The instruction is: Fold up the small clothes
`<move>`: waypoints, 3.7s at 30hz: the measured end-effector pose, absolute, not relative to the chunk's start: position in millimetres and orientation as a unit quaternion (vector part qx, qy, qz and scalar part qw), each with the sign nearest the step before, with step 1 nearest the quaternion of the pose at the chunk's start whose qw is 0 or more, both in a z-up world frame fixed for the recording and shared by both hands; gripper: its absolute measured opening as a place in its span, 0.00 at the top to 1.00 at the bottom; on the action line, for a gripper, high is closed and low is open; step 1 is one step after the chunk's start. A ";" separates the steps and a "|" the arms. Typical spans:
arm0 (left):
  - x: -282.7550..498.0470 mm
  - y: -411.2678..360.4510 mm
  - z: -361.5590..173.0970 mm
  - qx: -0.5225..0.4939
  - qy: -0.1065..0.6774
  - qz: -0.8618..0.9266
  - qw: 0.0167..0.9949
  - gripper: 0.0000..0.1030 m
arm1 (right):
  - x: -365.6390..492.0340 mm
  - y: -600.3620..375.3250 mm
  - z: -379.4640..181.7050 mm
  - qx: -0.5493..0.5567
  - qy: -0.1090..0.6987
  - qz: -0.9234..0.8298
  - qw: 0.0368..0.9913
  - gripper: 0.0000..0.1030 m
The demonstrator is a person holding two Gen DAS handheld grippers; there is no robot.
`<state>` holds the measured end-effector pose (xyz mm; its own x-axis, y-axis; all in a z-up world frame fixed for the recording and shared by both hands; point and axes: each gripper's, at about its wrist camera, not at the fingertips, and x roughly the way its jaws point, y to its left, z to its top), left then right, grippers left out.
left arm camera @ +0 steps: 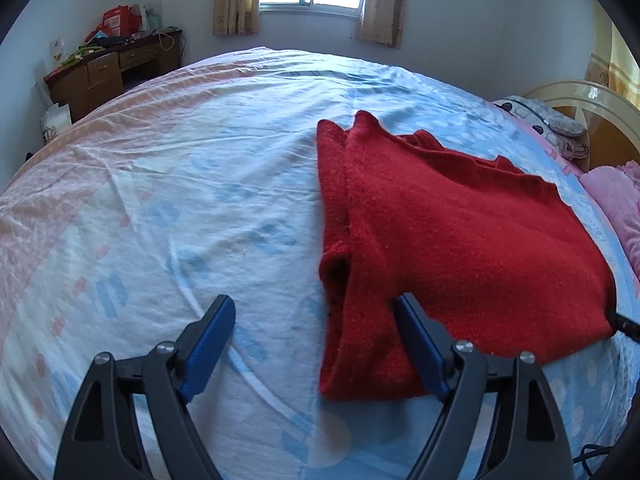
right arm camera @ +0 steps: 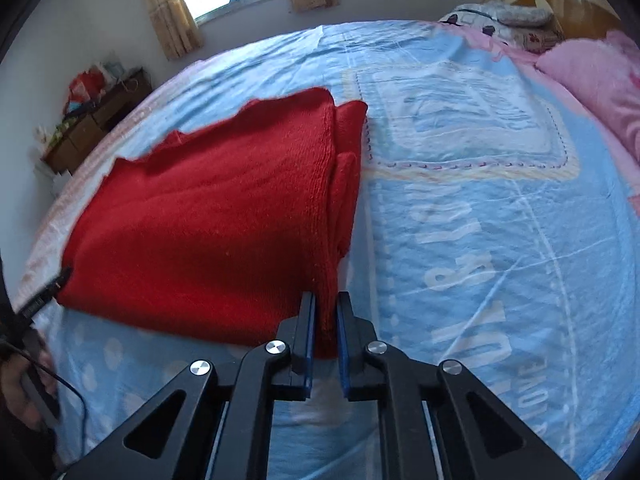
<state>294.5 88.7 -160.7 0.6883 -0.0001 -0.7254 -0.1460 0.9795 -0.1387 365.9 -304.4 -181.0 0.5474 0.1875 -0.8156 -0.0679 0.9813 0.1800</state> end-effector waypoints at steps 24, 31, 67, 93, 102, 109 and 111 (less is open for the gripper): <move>290.9 85.8 -163.6 -0.080 0.392 0.061 0.914 0.06 | 375.7 -239.9 -180.6 0.007 0.436 0.059 0.898 0.57; 288.5 85.8 -164.7 -0.074 0.393 0.062 0.914 0.04 | 361.8 -238.1 -186.8 -0.017 0.430 0.051 0.901 0.57; 274.0 180.1 -148.0 -0.106 0.359 0.053 0.926 0.00 | 300.3 -85.2 -161.0 -0.208 0.332 0.179 0.903 0.53; 359.4 164.3 -147.0 -0.204 0.391 -0.136 0.887 0.01 | 277.6 39.6 -190.9 -0.392 0.201 0.202 0.875 0.53; 387.2 149.8 -158.6 -0.232 0.400 -0.168 0.870 0.14 | 287.6 39.7 -196.4 -0.380 0.213 0.198 0.878 0.53; 396.2 148.0 -162.7 -0.240 0.392 -0.179 0.870 0.37 | 284.7 44.4 -200.9 -0.388 0.213 0.195 0.875 0.61; 398.2 147.1 -163.6 -0.243 0.394 -0.185 0.867 0.49 | 282.3 46.2 -202.0 -0.391 0.214 0.200 0.873 0.68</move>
<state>398.2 147.1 -163.6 0.6215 -0.5121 -0.5928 0.1291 0.8133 -0.5673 282.3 46.2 -202.0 0.8289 0.1812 -0.5292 -0.5154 0.6151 -0.5967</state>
